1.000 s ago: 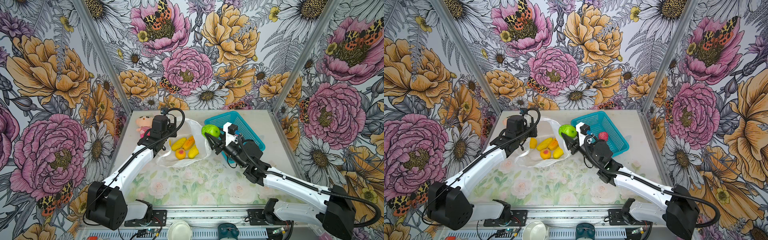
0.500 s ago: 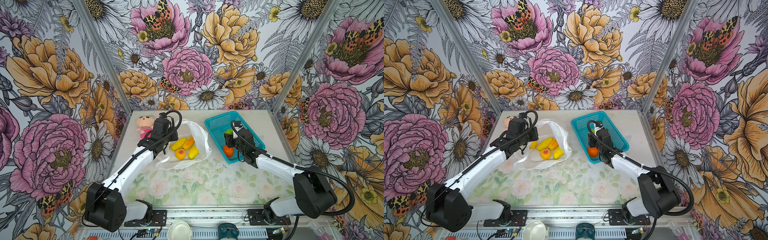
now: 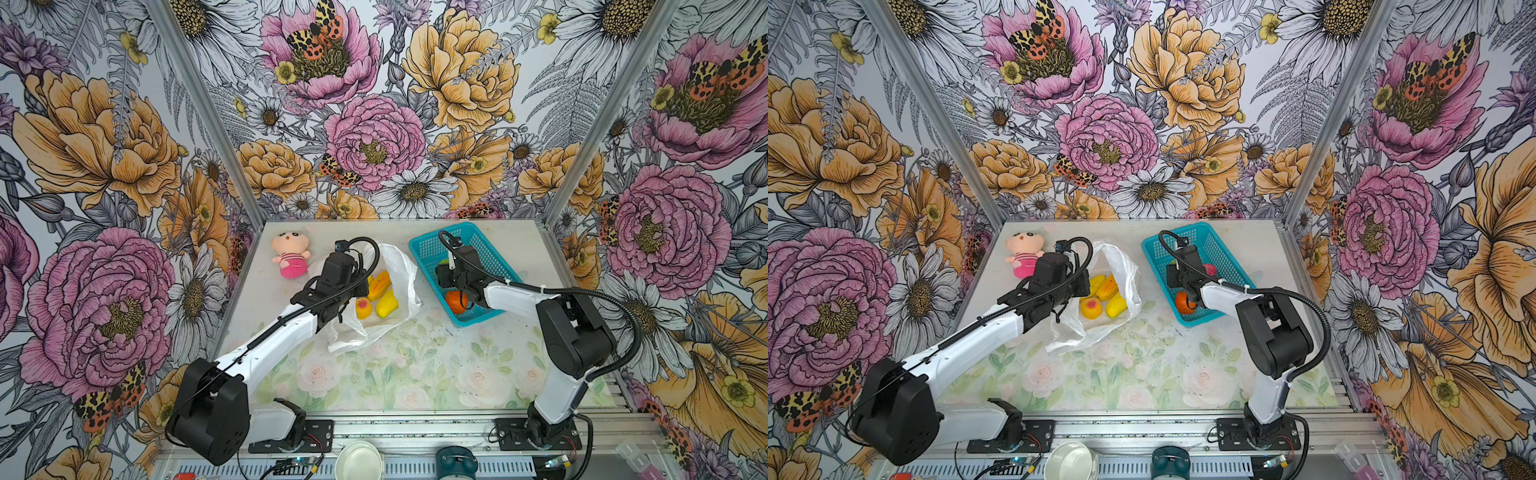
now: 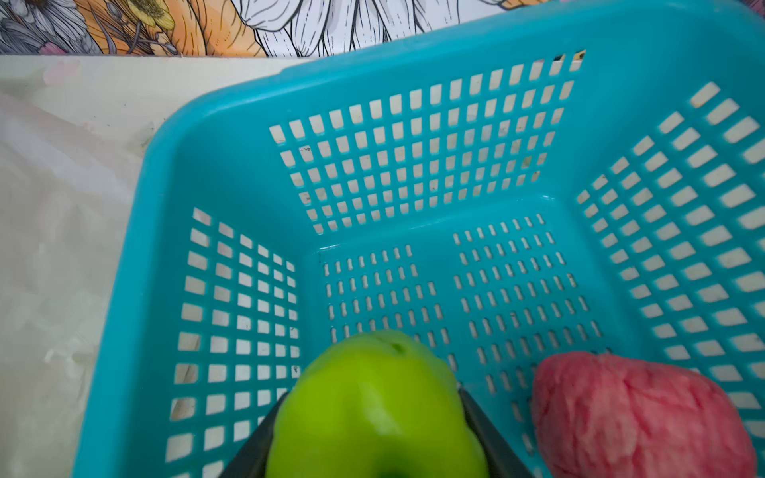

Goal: Untie the knot of the plastic bag and take out the fruit
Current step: Place the fruit in the basket.

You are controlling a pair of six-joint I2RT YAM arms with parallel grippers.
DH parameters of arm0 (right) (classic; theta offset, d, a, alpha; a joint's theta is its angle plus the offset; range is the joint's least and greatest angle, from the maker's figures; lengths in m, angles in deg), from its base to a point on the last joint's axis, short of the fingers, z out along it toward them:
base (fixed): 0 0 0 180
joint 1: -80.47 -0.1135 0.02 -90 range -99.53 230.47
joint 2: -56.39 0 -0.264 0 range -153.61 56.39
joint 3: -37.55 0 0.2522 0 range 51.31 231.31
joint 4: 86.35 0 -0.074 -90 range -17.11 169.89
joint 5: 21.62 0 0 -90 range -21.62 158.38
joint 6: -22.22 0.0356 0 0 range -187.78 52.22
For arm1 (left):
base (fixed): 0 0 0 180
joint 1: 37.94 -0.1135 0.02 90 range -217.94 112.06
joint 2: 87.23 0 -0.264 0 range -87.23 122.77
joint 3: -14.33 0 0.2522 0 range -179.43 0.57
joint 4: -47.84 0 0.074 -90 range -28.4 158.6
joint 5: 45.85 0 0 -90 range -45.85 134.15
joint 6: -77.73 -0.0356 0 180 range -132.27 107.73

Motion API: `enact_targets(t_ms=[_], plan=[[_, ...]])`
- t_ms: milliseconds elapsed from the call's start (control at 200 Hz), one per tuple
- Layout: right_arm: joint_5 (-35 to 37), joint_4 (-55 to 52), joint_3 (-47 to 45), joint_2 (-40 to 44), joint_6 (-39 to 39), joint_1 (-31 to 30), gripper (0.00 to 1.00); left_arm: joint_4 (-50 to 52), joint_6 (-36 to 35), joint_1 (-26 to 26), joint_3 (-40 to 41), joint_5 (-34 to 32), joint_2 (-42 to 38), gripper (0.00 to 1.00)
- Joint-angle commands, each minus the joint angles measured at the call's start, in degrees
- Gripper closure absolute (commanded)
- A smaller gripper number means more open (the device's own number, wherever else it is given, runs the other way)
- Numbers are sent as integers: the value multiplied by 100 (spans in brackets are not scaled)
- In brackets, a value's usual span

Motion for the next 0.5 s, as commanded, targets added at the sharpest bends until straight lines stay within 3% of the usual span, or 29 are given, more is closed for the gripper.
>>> enact_targets(t_ms=[0,120,265,400,495], plan=[[241,-84,154,-85,37,81,43,-174,-158,5,-74,95,254,100],[305,-66,88,24,34,153,25,-155,-191,31,-105,100,227,100],[329,-49,-60,454,35,162,17,-156,-220,46,-66,15,134,100],[353,177,-500,1236,162,142,17,-130,-256,46,-83,-36,134,100],[254,520,-1045,2056,213,40,25,-116,-256,46,-84,-77,134,100]])
